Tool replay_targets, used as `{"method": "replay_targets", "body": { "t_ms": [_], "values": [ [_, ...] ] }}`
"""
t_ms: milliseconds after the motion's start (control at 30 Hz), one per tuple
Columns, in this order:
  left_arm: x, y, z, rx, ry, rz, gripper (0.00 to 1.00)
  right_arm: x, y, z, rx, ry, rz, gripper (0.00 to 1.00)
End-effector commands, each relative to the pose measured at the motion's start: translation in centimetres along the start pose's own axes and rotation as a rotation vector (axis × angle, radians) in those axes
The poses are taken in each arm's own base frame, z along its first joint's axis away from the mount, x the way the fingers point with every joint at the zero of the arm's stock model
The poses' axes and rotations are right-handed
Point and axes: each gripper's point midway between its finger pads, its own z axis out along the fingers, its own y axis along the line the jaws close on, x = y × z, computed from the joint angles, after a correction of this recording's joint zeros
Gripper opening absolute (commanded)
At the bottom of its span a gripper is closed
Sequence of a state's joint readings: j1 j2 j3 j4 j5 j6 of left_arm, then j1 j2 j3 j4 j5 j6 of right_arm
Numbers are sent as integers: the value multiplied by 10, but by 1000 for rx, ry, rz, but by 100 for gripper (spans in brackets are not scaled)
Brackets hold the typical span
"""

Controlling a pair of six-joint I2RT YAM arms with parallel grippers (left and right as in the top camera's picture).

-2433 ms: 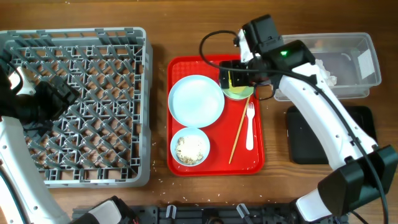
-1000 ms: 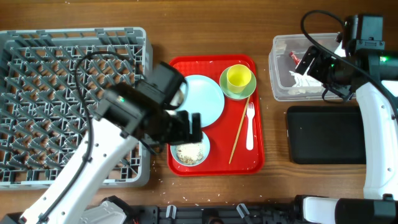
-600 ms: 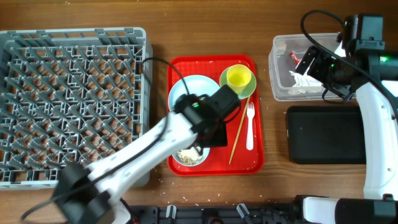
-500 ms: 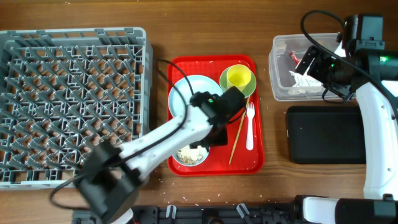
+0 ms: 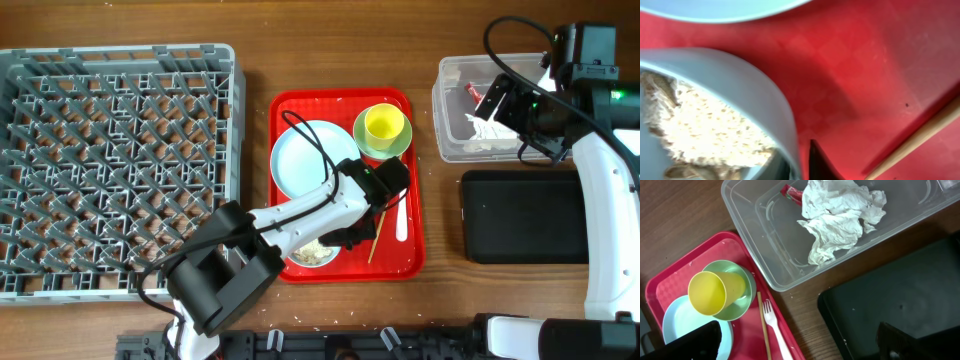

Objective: Sort waste into correct bins and load items into the dishwasher rack

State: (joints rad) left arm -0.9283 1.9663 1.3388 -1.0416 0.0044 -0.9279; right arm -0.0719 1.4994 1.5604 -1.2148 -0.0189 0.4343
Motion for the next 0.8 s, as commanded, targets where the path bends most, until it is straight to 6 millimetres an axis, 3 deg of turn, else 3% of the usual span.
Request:
{"method": "replay_targets", "body": {
  "t_ms": [0, 133, 200, 267, 433, 500, 533, 567, 700, 767],
  "values": [
    [1, 7, 4, -33, 6, -9, 4, -2, 3, -2, -10, -9, 12, 100],
    [6, 14, -5, -58, 22, -8, 4, -2, 3, -2, -10, -9, 12, 100],
    [5, 13, -24, -51, 19, 25, 4, -2, 3, -3, -10, -9, 12, 100],
    [3, 10, -51, -18, -3, 76, 4, -2, 3, -3, -10, -9, 12, 100],
    [-21, 18, -152, 209, -181, 245, 4, -2, 3, -2, -10, -9, 12, 100],
    [-38, 41, -181, 265, -265, 239, 4, -2, 3, -3, -10, -9, 12, 100],
    [-56, 70, -202, 301, -337, 189, 4, -2, 3, -3, -10, -9, 12, 100],
    [-66, 86, -214, 335, -372, 171, 4, -2, 3, -3, -10, -9, 12, 100],
    [-107, 141, -253, 513, -526, 211, 4, -2, 3, -3, -10, -9, 12, 100],
    [-138, 183, -266, 643, -601, 146, 4, -2, 3, -3, -10, -9, 12, 100]
  ]
}}
